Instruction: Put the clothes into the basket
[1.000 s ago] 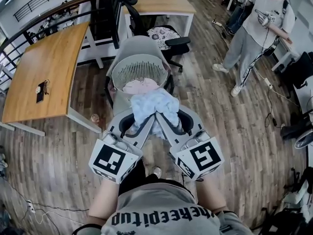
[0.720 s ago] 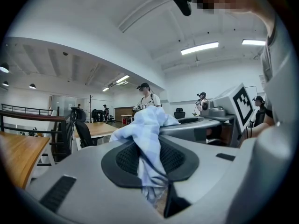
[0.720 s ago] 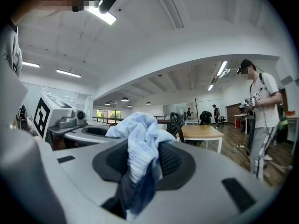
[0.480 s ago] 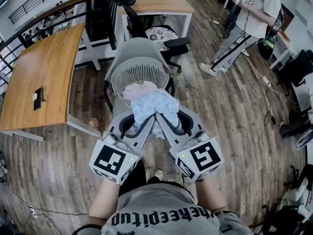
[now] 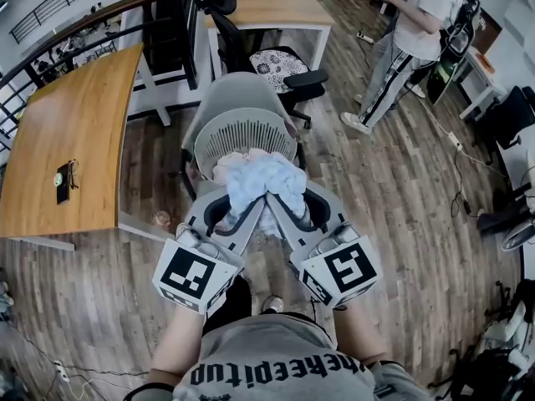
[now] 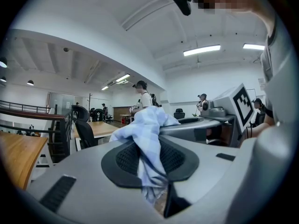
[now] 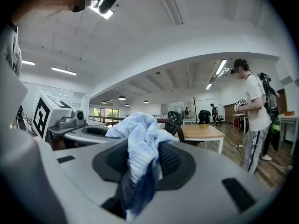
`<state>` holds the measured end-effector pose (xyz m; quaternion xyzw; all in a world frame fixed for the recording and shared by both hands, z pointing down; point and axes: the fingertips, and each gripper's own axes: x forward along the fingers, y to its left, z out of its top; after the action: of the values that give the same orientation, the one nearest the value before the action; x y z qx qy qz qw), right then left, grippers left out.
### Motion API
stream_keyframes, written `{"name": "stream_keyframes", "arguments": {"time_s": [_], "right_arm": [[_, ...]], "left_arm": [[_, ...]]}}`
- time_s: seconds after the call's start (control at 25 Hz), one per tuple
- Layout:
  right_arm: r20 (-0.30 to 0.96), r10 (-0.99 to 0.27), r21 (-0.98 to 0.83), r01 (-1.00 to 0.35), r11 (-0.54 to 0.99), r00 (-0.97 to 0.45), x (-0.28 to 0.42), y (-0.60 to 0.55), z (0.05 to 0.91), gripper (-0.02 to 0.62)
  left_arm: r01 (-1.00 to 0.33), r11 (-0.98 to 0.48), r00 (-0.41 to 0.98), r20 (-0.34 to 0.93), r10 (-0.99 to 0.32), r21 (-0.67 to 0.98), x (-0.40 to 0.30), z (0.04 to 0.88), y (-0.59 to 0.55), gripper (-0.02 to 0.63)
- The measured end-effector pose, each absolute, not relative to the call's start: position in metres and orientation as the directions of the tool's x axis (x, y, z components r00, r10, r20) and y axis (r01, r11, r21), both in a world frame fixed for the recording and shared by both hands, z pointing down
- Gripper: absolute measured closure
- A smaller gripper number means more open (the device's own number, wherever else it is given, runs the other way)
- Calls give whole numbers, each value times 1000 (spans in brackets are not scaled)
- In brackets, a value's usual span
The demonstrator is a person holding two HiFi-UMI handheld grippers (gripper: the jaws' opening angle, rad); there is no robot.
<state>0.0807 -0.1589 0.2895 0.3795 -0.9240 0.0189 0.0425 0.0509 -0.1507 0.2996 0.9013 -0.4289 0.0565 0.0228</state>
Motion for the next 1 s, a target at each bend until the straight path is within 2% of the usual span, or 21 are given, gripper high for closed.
{"name": "stream_keyframes", "arguments": {"time_s": [1.0], "right_arm": [[108, -757, 10, -761, 649, -644, 8, -230, 291, 457]], "left_arm": [[-724, -689, 687, 99, -720, 19, -22, 301, -225, 509]]}}
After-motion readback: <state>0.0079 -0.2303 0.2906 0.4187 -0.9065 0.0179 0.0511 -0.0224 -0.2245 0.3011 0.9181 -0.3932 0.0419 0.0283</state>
